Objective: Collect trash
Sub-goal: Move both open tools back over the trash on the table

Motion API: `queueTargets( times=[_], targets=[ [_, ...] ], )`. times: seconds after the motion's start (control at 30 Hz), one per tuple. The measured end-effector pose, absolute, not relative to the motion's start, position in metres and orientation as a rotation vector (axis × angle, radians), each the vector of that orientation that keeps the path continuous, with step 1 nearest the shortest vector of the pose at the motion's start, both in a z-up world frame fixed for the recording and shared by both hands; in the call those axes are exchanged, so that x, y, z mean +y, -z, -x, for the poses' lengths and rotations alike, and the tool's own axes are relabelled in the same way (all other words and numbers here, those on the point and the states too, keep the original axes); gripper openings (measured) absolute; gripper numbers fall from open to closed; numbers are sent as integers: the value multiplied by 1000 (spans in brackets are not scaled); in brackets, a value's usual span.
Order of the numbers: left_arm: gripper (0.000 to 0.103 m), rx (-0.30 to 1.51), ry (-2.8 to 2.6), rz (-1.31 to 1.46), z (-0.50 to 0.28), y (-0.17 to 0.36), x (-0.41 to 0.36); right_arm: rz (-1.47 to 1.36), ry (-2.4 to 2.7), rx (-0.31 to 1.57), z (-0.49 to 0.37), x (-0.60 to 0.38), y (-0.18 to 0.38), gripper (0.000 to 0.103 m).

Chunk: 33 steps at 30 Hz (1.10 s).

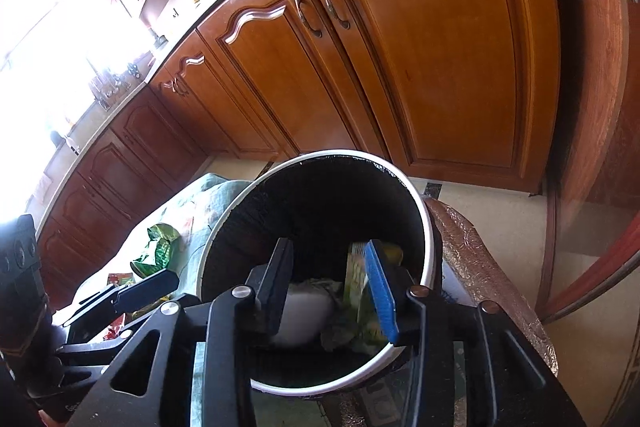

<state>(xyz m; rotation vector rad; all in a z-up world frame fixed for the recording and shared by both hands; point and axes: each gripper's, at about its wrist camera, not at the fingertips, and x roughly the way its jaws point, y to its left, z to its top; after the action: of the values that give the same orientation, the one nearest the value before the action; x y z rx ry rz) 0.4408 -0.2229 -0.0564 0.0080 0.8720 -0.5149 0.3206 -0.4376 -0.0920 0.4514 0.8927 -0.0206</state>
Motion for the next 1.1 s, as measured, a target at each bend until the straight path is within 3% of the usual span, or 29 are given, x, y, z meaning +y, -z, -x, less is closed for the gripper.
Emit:
queueTargets(
  times=[0.1, 0.2, 0.27, 0.43, 1.1],
  targets=[
    [62, 874, 498, 32, -429, 57, -208, -473, 7, 870, -313, -436, 87, 55],
    [66, 858, 465, 69, -411, 58, -191, -486, 6, 833, -300, -433, 81, 90],
    [68, 848, 449, 82, -396, 59, -180, -480, 16, 799, -287, -429, 76, 96],
    [73, 840, 422, 126, -362, 58, -152, -474, 7, 774, -264, -410, 72, 97],
    [73, 829, 237, 275, -267, 48, -16, -451, -121, 864, -216, -321, 90, 98]
  ],
)
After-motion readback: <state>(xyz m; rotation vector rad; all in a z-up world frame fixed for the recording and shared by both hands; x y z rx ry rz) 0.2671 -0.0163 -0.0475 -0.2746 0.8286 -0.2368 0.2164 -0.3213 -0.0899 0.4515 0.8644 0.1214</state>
